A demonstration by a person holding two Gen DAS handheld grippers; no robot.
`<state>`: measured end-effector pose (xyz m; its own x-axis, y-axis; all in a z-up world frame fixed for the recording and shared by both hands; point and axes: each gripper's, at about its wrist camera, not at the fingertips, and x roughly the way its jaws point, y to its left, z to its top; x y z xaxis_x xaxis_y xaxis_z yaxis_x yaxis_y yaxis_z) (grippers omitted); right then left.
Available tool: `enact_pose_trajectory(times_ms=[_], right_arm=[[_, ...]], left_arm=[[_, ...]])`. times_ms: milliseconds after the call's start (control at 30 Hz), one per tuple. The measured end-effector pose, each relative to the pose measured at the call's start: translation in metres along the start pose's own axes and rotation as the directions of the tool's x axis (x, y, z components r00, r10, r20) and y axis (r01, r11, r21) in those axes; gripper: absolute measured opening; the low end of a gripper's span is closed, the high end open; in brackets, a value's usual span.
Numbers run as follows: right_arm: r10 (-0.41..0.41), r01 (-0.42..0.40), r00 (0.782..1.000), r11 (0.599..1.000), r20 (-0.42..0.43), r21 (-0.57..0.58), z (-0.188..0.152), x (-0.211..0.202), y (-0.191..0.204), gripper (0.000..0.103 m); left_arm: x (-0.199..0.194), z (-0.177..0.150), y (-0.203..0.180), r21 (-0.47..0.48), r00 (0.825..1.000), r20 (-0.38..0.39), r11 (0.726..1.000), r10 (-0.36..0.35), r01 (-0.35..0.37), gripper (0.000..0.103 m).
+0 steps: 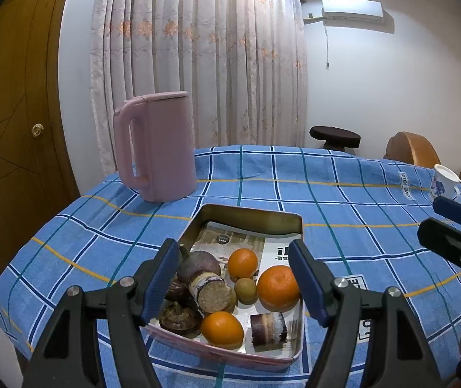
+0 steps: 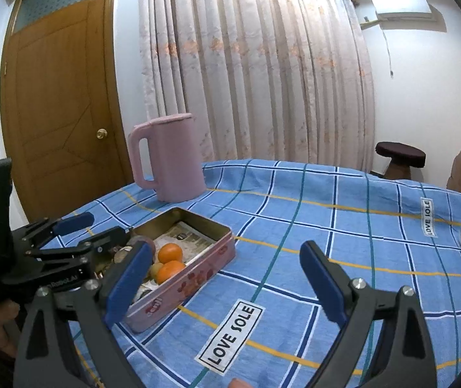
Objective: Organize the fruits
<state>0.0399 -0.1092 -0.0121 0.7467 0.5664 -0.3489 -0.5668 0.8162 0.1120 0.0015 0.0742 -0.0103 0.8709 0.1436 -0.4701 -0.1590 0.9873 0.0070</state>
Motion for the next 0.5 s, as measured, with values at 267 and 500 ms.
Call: enact_pose_trajectory(times_ms=[267, 500], right_arm=[[-0.020, 0.020, 1.000, 0.999, 0.014, -0.025, 0.000, -0.005, 0.002, 0.095], [-0.031, 0.032, 0.999, 0.999, 0.042, -0.022, 0.003, -0.013, 0.000, 0.095]], left_arm=[[-0.003, 0.000, -0.005, 0.010, 1.000, 0.004, 1.000, -0.013, 0.013, 0.071], [-0.010, 0.003, -0.008, 0.012, 1.000, 0.019, 1.000, -0.025, 0.025, 0.072]])
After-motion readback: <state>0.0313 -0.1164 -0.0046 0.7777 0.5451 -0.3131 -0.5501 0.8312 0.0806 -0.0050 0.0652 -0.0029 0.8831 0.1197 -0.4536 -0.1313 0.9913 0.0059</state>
